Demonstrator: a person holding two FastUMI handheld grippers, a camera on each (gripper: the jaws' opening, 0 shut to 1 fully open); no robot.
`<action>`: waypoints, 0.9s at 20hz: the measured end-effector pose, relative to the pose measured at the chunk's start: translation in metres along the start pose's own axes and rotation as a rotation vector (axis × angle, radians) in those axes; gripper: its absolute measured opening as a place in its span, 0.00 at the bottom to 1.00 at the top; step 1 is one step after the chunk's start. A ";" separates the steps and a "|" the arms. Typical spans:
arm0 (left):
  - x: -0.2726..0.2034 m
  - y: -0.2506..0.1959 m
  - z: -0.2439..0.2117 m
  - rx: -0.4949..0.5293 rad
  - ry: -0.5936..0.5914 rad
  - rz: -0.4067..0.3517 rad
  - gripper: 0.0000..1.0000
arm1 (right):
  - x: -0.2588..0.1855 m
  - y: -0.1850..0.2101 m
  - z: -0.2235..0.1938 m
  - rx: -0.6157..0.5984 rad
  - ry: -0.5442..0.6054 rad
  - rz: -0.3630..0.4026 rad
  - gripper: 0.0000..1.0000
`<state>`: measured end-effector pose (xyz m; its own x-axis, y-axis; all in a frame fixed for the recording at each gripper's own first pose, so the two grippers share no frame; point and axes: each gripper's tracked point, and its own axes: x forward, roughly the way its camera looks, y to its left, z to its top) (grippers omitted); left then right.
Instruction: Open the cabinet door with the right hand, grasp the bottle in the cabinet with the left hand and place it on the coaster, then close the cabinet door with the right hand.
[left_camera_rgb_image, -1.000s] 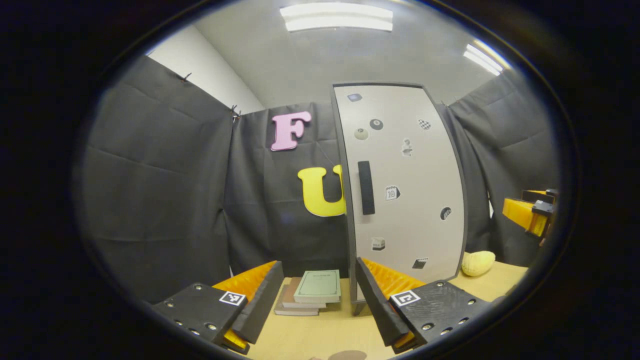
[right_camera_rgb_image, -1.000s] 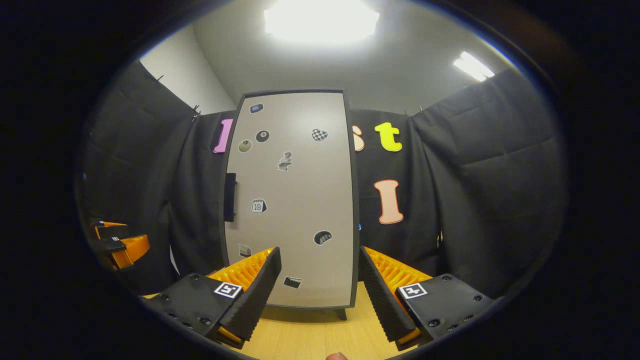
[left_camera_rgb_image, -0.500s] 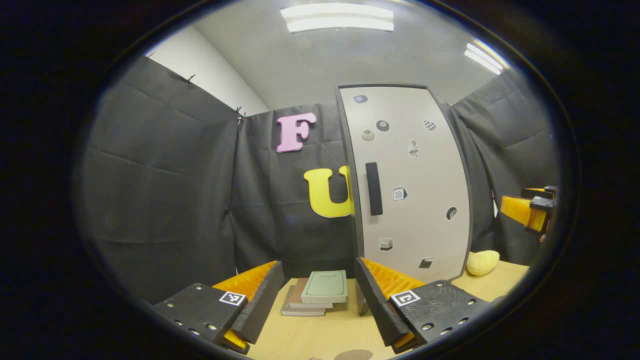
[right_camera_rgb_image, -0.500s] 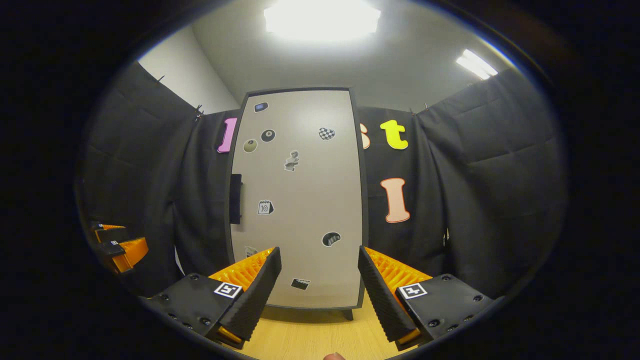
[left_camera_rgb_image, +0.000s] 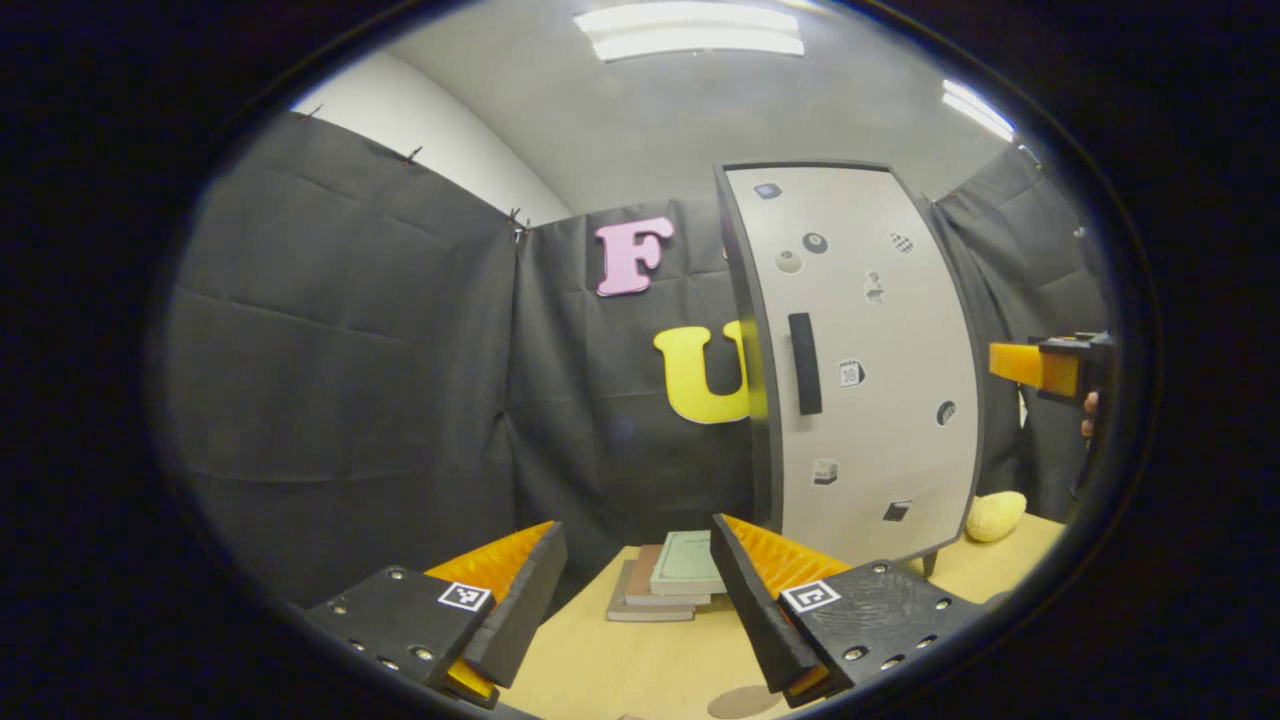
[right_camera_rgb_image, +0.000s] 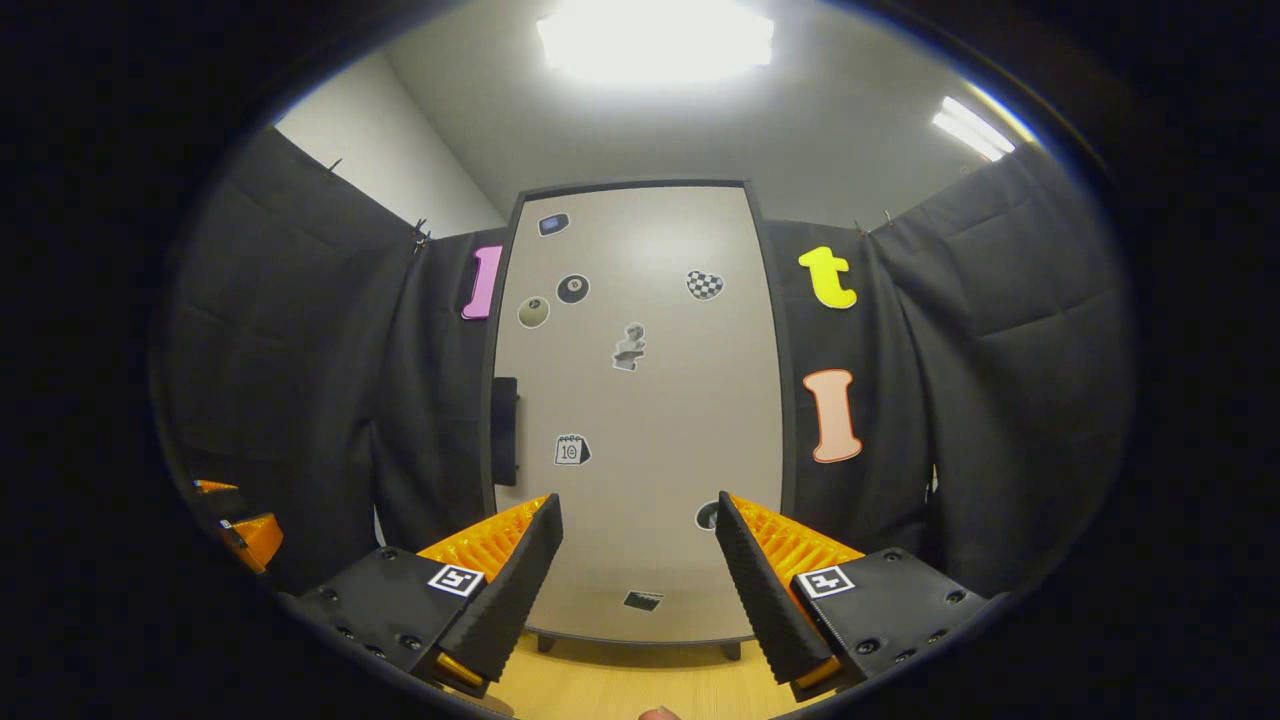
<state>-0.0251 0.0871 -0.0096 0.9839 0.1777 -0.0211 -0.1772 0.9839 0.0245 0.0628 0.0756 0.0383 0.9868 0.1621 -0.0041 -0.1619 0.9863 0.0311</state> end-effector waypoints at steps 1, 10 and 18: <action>-0.002 0.009 -0.002 0.005 0.006 0.019 0.89 | 0.008 0.005 0.003 0.004 -0.001 0.011 0.98; -0.023 0.085 -0.016 0.030 0.035 0.172 0.87 | 0.061 0.056 0.019 0.029 -0.012 0.096 0.97; -0.040 0.139 -0.031 0.039 0.060 0.285 0.87 | 0.101 0.098 0.014 0.036 0.017 0.146 0.98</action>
<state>-0.0899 0.2174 -0.0358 0.8912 0.4487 -0.0665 -0.4439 0.8929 0.0760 0.1463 0.1885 0.0553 0.9524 0.3045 -0.0139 -0.3029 0.9506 0.0679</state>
